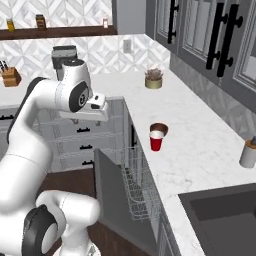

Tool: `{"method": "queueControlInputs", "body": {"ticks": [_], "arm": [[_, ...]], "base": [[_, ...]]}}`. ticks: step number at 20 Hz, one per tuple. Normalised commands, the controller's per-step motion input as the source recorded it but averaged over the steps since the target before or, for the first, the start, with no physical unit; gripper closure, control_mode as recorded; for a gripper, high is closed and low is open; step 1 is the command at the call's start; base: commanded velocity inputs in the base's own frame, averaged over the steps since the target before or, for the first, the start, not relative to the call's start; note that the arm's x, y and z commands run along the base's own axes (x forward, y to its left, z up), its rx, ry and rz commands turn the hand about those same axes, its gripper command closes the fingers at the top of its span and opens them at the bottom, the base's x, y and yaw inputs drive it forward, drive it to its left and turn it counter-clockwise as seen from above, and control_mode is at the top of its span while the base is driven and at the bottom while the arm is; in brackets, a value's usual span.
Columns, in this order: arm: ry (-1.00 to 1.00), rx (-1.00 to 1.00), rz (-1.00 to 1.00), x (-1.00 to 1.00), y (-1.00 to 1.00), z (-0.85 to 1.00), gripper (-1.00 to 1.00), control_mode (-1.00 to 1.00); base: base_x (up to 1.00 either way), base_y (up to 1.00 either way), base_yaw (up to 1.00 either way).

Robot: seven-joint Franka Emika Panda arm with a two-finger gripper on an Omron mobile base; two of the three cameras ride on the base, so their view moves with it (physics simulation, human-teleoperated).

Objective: Pick up the cup and bowl from the counter, place them in the dishwasher, and close the dishwasher door.

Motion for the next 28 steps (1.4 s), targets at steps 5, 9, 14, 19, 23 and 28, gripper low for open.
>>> {"method": "queueControlInputs", "body": {"ticks": [5,9,14,19,23,28], "arm": [[0.0,0.0,0.0,0.0,0.0,0.0,-1.0,1.0],[0.0,0.0,0.0,0.0,0.0,0.0,-1.0,1.0],[0.0,0.0,0.01,0.11,-0.2,-0.01,-1.0,-1.0],[0.0,0.0,0.01,0.57,-0.32,-0.04,-1.0,-1.0],[0.0,-0.01,0.01,0.76,-0.19,-0.2,-1.0,-1.0],[0.0,-0.11,0.0,0.8,-0.12,-0.39,-1.0,-1.0]], "base": [[0.0,-0.46,0.06],[0.06,-0.53,0.03],[0.08,-0.35,0.02],[0.0,0.0,0.0],[0.0,0.0,0.0],[0.0,0.0,0.0]]}}
